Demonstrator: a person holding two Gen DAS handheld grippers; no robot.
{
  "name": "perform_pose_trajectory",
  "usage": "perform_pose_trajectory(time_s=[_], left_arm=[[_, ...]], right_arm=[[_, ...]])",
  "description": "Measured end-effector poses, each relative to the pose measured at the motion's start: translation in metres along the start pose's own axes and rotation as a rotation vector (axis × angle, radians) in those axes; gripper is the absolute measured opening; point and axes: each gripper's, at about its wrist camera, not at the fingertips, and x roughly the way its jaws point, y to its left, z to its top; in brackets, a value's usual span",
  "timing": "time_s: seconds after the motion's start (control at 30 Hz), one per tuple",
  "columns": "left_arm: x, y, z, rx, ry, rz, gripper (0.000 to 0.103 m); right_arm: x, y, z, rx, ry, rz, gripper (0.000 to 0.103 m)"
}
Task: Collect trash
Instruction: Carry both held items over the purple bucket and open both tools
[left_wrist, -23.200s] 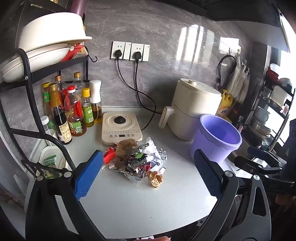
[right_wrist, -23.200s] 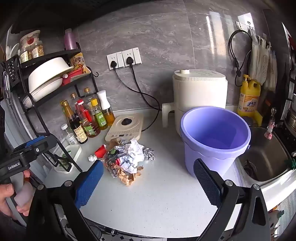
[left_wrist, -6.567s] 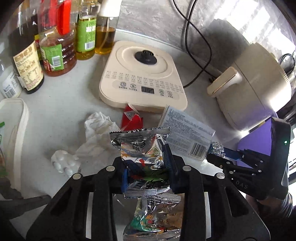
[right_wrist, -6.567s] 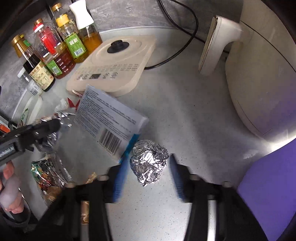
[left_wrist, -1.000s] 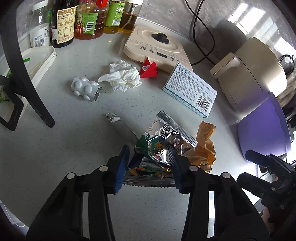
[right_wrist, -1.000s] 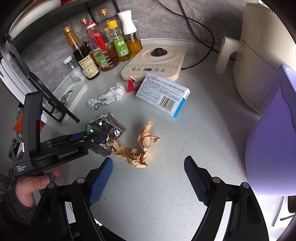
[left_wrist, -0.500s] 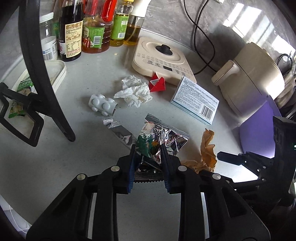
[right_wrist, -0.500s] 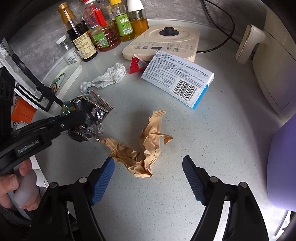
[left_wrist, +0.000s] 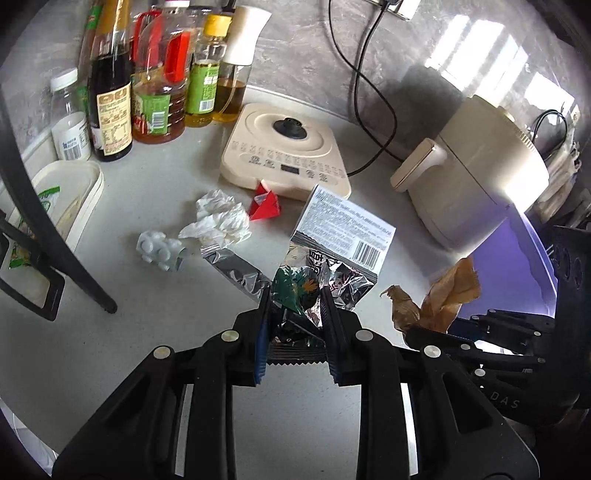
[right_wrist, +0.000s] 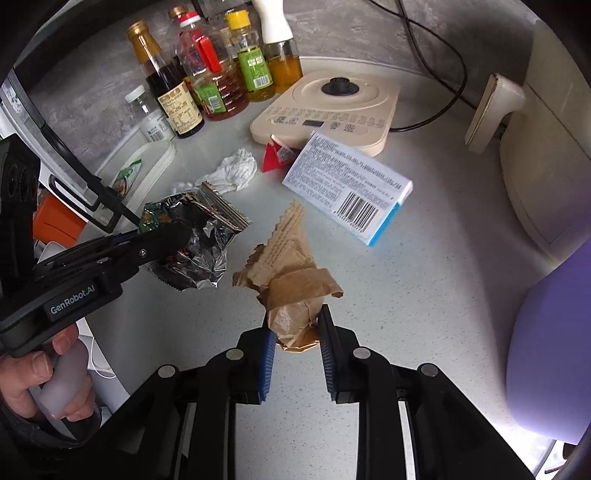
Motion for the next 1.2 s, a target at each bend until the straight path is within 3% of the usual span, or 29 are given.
perform_pose_trajectory(time_s=[0.27, 0.6, 0.93, 1.2], left_arm=[[-0.010, -0.049, 0.024, 0.062, -0.091, -0.037, 0.025], [-0.015, -0.132, 0.044, 0.158, -0.160, -0.134, 0.025], [-0.013, -0.202, 0.044, 0.217, -0.181, -0.218, 0.025], [-0.010, -0.246, 0.047, 0.267, -0.187, -0.271, 0.026]], right_arm=[[-0.075, -0.036, 0.005, 0.027, -0.160, -0.044, 0.024], [-0.146, -0.086, -0.011, 0.088, -0.307, -0.095, 0.026], [-0.187, -0.138, -0.038, 0.175, -0.366, -0.173, 0.028], [-0.206, -0.179, -0.067, 0.274, -0.399, -0.222, 0.064]])
